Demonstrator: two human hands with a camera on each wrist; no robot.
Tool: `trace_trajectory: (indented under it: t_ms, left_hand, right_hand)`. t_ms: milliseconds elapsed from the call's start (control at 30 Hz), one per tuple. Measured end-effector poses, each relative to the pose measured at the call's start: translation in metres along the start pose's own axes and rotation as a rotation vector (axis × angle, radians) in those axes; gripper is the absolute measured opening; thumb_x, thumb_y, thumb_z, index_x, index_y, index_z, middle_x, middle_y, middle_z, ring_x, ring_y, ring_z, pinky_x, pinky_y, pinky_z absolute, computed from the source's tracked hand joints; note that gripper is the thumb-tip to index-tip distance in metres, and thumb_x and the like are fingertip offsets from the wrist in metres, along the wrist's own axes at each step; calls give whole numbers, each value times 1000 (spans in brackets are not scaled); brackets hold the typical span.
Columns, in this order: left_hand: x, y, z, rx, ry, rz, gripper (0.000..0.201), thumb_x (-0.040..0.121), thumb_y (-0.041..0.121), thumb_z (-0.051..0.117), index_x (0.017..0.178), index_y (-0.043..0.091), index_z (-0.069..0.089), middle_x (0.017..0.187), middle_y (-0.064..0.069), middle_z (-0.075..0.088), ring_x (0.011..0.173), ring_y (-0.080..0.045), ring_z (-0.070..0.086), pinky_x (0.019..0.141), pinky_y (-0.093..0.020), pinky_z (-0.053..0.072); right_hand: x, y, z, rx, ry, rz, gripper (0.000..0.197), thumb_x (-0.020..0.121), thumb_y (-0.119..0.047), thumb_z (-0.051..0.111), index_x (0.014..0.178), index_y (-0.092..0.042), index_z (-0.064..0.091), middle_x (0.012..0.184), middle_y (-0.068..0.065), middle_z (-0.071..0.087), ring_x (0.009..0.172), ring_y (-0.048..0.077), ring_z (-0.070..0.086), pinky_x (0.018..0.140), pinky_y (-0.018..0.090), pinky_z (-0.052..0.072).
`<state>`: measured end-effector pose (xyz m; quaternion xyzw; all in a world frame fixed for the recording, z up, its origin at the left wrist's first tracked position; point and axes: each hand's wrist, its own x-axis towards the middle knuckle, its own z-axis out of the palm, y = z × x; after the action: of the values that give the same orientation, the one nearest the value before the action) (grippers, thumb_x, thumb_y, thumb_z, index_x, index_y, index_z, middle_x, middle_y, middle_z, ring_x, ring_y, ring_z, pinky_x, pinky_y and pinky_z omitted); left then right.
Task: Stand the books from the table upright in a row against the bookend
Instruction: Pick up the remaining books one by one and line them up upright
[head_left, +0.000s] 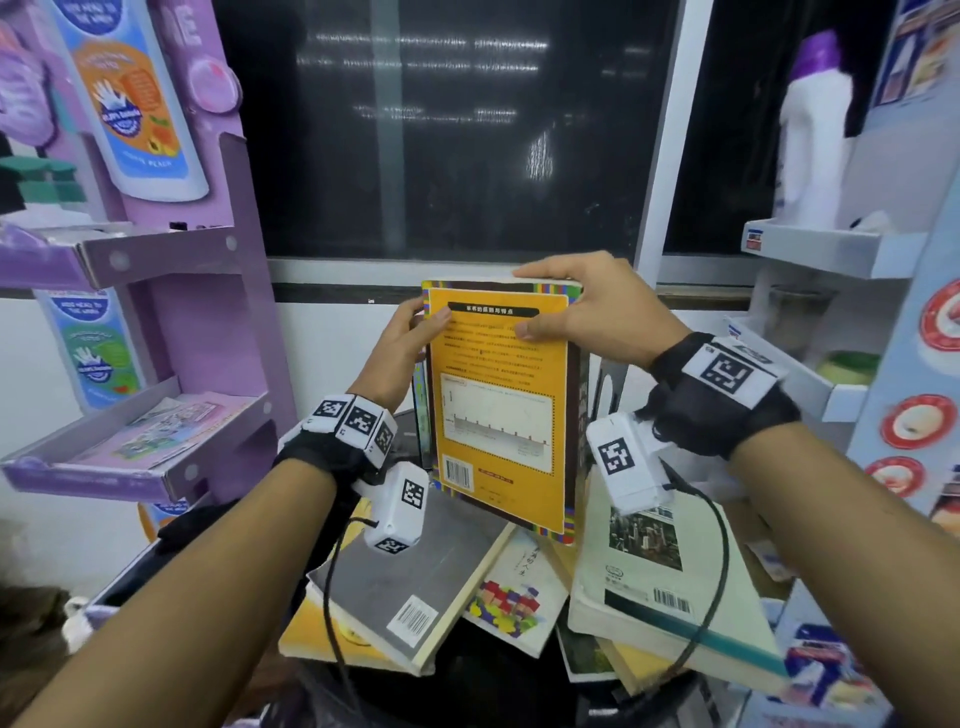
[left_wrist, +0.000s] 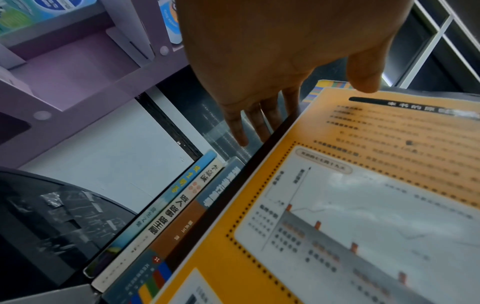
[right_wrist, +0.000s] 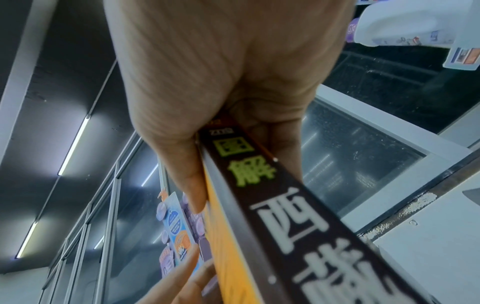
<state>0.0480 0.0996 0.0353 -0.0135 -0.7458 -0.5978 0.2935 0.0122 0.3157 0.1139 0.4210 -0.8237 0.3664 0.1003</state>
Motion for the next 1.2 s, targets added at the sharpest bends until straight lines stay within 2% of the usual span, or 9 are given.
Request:
trace_trajectory:
  t_ms: [133,300,367,467,567,700,867,1067,1200]
  left_hand:
    - [13,-6,16,81,33,1,42,95,42,51,131,20,49,118,4,63,113,-13,57,100,-35,40]
    - [26,-13,36,223,37,13,42,95,33,55,134,16,50,123,-1,59,115,-16,54,93,-27,38]
    - [30,-15,43,276,27,40,42,94,32,56,133,15,51,126,-4,58,116,-17,54,97,-30,41]
    - [39,-20,51,377,39,60,44,93,35,56,132,16,52,130,-3,56,120,-18,51,103,-37,40]
    - [49,-24,57,518,63,80,44,92,37,56,131,17,53,133,-4,55,122,-21,50,105,-41,39]
    - [63,-26,64,647,-15,50,48,91,37,56,134,15,51,141,-7,49,128,-24,46,108,-42,36]
    - [74,-27,75,665,-93,61,49,93,34,55,137,15,47,146,-7,43,134,-23,38,110,-36,29]
    - [95,-43,83,734,-180,53,52,94,38,52,141,15,43,149,-7,40,136,-23,36,109,-37,28]
    - [108,-54,87,760,-226,44,55,95,38,52,143,15,41,150,-7,38,138,-22,32,111,-36,25]
  right_hand:
    - [-2,6,-19,-59,73,27,51,77,-26,78,125,-22,61,107,-3,67,93,14,66,76,25,55]
    - [-2,17,-35,-169,127,75,53,76,-30,79,126,-22,60,111,2,66,104,20,62,82,33,55]
    - [-1,22,-40,-208,156,95,55,77,-31,78,127,-22,59,112,5,66,108,22,59,83,35,55]
    - [1,31,-43,-239,200,130,57,77,-30,78,129,-19,58,113,7,65,93,16,62,76,27,52]
    - [5,41,-41,-261,237,167,57,78,-30,78,130,-17,57,111,6,67,87,14,62,75,27,52]
    - [15,53,-35,-267,273,197,49,79,-28,77,123,-15,61,108,7,69,88,16,64,78,30,53]
    - [32,69,-23,-275,313,240,39,82,-27,74,117,-14,64,104,7,69,92,22,66,81,38,56]
    - [58,96,-4,-267,369,311,45,80,-28,73,122,-17,61,108,8,69,95,25,66,82,43,57]
    - [78,110,7,-307,371,332,22,80,-27,70,100,-19,67,94,6,70,86,26,67,74,42,58]
